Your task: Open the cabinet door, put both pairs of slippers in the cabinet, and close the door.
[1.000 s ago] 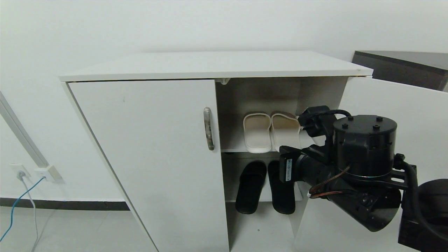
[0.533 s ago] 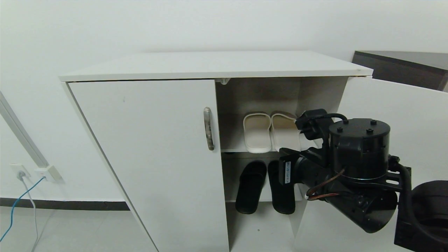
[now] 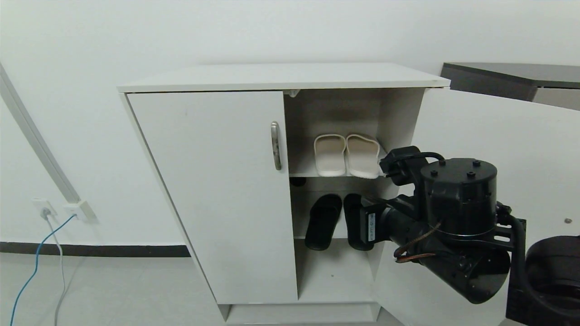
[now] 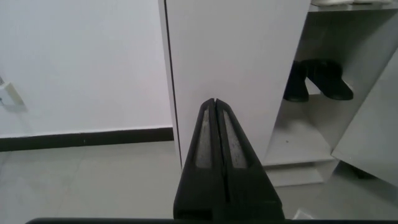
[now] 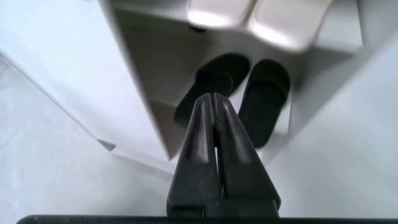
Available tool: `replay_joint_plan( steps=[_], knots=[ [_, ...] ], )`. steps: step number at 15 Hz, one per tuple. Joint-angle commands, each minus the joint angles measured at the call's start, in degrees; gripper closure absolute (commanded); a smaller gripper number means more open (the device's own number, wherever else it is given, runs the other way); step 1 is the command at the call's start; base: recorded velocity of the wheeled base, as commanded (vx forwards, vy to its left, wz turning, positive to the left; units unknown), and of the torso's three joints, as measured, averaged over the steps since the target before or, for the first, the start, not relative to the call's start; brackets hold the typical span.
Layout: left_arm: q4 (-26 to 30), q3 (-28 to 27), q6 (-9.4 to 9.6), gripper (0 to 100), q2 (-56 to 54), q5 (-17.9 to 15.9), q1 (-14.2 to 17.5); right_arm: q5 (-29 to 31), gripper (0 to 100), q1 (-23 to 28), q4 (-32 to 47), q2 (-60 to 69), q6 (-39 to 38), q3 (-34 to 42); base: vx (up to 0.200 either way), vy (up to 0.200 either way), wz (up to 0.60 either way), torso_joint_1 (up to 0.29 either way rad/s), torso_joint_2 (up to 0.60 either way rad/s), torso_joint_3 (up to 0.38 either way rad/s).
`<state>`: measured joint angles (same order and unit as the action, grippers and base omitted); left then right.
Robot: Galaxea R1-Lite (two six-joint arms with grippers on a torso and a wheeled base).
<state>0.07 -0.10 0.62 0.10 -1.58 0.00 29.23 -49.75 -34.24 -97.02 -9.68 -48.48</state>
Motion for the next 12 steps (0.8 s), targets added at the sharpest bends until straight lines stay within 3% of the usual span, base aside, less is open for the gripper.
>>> replay_joint_plan(
  steps=[1,7,12],
  knots=[
    [0.0,0.0,-0.01,100,0.0,0.0,0.0,-0.1,100,0.0,0.0,-0.4,0.0,0.1,-0.200,0.000,0.00,0.002,0.00,0.002],
    [0.0,0.0,-0.01,100,0.0,0.0,0.0,-0.5,100,0.2,0.0,-0.9,0.0,1.1,-0.200,0.000,0.00,0.002,0.00,0.002],
    [0.0,0.0,-0.01,100,0.0,0.0,0.0,-0.5,100,0.8,-1.7,-3.9,1.0,1.8,0.000,0.000,0.00,0.000,0.00,0.000]
  ],
)
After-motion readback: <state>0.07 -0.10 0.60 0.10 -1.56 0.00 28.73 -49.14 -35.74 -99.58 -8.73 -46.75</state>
